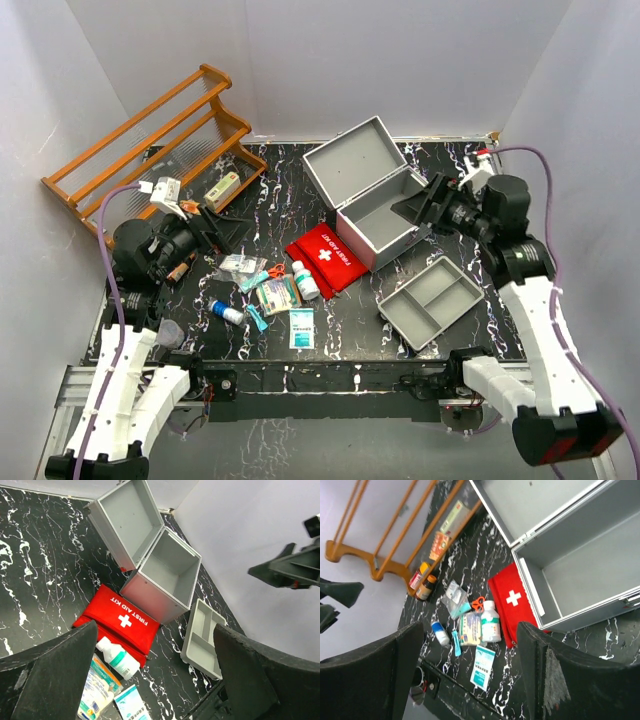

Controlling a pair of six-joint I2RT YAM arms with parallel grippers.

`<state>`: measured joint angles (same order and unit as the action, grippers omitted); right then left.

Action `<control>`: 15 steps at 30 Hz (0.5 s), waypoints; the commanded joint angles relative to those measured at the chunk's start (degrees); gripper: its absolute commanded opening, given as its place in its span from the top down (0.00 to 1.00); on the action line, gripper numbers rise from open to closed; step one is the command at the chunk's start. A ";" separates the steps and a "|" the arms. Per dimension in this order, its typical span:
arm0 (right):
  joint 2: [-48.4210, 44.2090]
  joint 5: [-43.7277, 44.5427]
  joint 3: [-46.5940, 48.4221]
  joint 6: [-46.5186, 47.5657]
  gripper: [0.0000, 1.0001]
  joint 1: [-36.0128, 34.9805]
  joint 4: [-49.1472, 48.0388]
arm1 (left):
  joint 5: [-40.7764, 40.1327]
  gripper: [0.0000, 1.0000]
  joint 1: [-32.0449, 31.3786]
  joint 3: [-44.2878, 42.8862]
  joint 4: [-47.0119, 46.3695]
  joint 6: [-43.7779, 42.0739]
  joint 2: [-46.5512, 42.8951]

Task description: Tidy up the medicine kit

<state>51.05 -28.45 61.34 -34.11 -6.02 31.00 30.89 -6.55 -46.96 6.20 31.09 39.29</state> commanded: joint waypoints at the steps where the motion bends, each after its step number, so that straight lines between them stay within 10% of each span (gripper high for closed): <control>1: 4.04 -1.44 2.58 1.24 0.29 -3.77 -5.37 | 2.30 0.01 -1.08 -0.33 -1.86 -1.77 0.33; 15: 31.17 39.11 12.70 6.86 0.43 -38.85 -4.51 | -11.68 0.04 -1.53 -2.59 4.03 -0.94 7.10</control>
<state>77.14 -3.40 69.19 -30.24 -38.92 28.40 26.11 -8.01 -46.72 6.81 29.82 45.19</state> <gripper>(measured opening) 0.593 0.969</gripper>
